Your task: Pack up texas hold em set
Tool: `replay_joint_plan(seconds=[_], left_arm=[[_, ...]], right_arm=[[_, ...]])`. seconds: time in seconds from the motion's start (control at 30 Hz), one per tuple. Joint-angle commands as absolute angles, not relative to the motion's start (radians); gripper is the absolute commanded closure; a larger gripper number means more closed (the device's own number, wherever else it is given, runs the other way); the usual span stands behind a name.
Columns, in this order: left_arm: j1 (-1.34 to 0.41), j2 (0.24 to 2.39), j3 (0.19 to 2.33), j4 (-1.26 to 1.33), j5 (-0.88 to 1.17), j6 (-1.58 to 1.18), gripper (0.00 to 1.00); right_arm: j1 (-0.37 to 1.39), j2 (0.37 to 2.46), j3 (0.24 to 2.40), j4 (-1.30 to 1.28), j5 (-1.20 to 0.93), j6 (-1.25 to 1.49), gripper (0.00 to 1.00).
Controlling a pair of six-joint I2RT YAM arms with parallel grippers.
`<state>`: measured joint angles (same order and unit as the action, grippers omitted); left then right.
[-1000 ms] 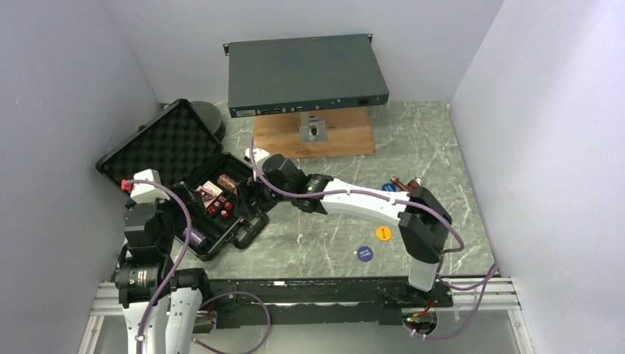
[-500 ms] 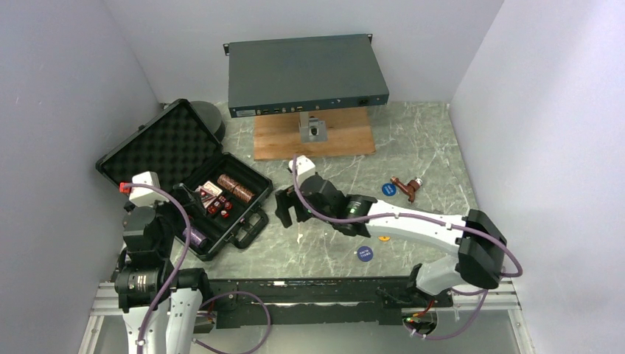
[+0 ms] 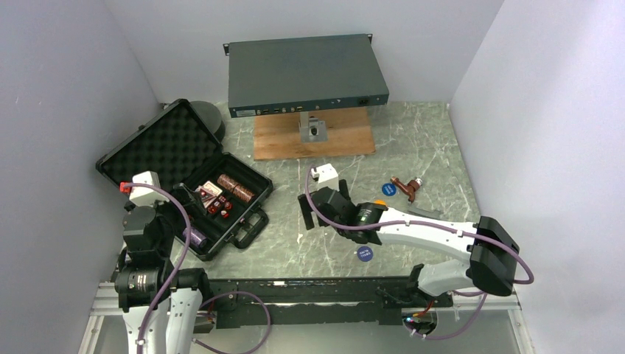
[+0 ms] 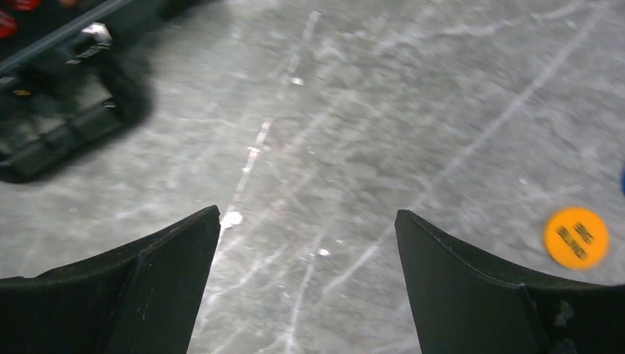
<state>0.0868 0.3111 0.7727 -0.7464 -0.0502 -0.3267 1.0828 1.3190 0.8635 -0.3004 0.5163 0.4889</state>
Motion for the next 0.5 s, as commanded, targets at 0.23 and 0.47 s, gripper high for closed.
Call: replay_joint_plan(seconds=[0.23, 0.47], left_arm=[[0.094, 0.310, 0.778, -0.716, -0.040, -0.318, 0.00], [0.093, 0.300, 0.778, -0.713, -0.032, -0.317, 0.00]], right_arm=[[0.808, 1.183, 0.741, -0.460, 0.550, 0.658, 0.11], [0.609, 1.230, 0.747, -0.454, 0.522, 0.731, 0.22]])
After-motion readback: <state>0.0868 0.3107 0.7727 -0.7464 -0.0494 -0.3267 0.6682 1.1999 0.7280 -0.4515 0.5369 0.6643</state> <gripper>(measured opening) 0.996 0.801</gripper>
